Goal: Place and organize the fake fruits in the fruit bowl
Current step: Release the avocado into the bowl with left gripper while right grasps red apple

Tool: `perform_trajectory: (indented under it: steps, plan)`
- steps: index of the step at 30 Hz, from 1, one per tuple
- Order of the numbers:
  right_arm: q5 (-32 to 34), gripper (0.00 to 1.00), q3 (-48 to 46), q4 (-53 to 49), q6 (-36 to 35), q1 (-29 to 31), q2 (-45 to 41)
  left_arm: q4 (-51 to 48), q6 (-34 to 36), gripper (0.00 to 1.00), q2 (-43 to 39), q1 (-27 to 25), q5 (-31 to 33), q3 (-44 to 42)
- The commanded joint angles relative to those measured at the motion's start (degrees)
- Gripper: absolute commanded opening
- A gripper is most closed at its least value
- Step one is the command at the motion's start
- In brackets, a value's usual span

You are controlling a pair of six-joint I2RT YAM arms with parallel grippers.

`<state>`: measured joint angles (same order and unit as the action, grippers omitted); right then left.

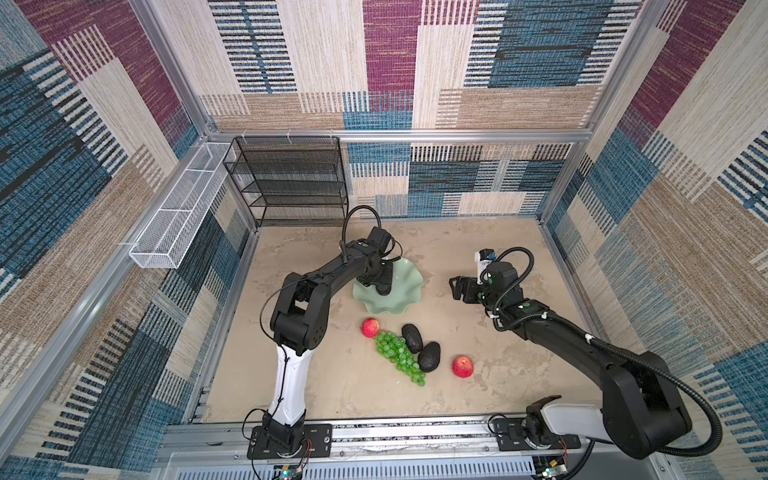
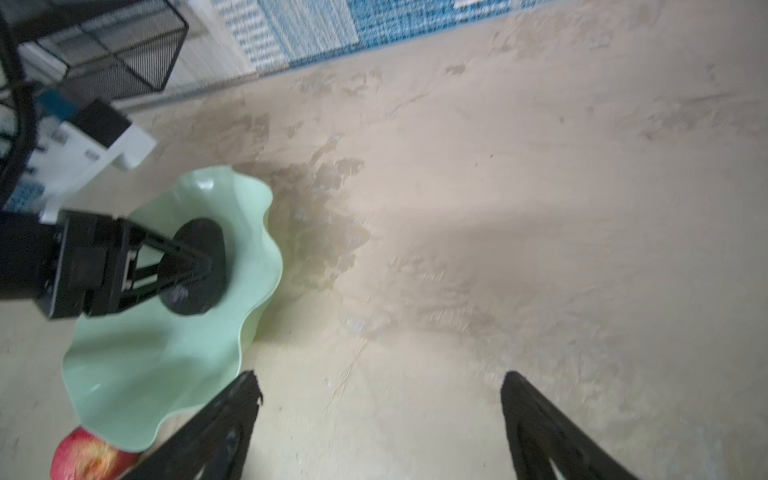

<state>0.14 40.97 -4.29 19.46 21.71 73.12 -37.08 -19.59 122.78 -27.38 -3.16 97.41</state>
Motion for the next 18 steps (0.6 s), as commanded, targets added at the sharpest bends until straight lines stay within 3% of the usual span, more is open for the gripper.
perform_trajectory:
  steps: [1, 9, 18]
  plan:
    - [6.9, 0.92, -1.5, -12.2, 5.2, 3.7, -3.4, -0.3, -1.0, 0.55, 0.8, 0.1, -0.5, 1.1]
    - [14.0, 0.92, -3.8, -29.4, 23.3, 18.7, -8.9, -0.2, -1.7, 0.73, 2.6, 0.5, -1.8, 3.4]
    - [12.5, 0.89, -7.9, -35.9, 35.0, 29.2, -11.6, 5.9, -3.3, 0.75, -7.4, 1.1, 0.2, 0.5]
